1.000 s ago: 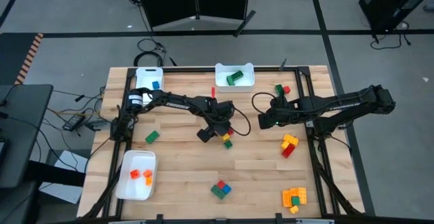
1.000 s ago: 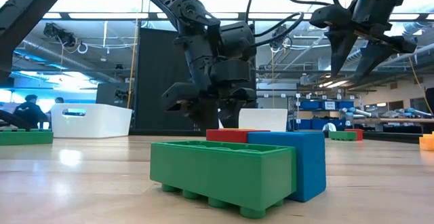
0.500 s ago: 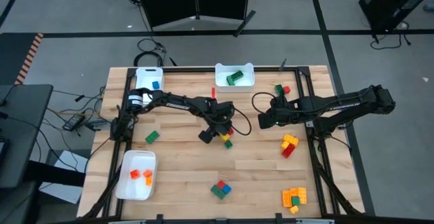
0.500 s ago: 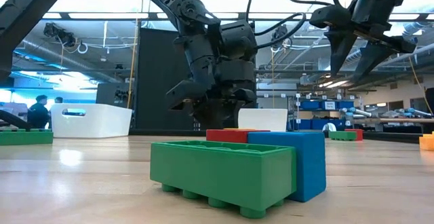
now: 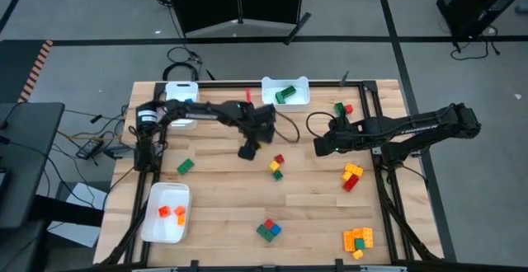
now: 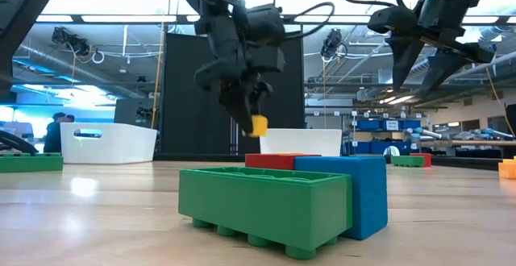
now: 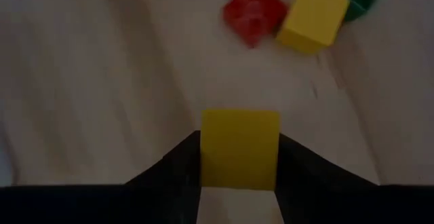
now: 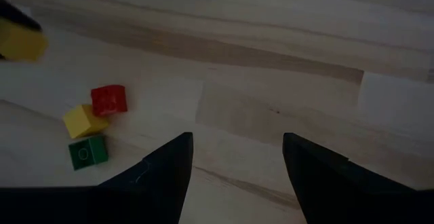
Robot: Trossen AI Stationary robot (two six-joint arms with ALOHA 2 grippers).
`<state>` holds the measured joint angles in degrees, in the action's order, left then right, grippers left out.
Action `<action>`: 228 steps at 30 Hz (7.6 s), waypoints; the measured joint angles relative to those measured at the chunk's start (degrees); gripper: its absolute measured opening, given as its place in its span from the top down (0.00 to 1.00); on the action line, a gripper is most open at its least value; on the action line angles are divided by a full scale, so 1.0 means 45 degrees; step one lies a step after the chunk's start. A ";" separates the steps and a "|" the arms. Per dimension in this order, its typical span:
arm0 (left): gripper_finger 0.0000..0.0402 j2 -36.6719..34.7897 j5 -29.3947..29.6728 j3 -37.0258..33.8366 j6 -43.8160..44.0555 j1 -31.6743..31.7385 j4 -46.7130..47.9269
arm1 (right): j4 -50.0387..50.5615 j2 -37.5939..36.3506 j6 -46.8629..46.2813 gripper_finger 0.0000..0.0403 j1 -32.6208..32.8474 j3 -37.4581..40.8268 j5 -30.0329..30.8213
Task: Sort blocks by size
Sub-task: Put the yellow block into the top left white bin, then put the yellow 8 stud game piece into the top right white bin
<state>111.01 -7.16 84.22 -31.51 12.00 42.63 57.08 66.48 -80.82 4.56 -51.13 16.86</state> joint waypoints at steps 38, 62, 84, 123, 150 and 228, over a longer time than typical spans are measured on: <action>0.62 -0.5170 0.4002 -0.3559 0.8365 1.0890 0.3382 | -0.0258 0.0000 -0.0010 0.40 -0.0003 -0.0005 0.0719; 0.62 -0.2211 0.3653 -0.3530 0.8764 1.1333 0.3785 | -0.0306 -0.0002 -0.0010 0.40 -0.0003 -0.0005 0.0719; 0.38 -0.2137 0.3536 -0.3398 0.8007 1.1420 0.3927 | -0.0389 -0.0001 0.0041 0.40 -0.0005 0.0000 0.0714; 0.38 -0.6713 0.1969 -0.3418 0.5929 1.0370 0.3118 | -0.0442 0.0000 0.0238 0.40 -0.0001 0.0005 0.0768; 0.38 -1.3082 -0.1347 -1.0456 0.6478 0.0773 -0.4740 | -0.0486 0.0000 0.4586 0.40 -0.0024 0.0005 -0.0411; 0.38 -0.9580 -0.0572 -1.0461 0.9710 -0.5371 -1.0534 | -0.4859 0.7926 -1.1410 0.07 0.9816 -0.1797 -0.5673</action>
<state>67.90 -9.74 37.15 12.19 -12.17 -4.78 35.22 102.14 -132.16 48.73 -59.22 -8.67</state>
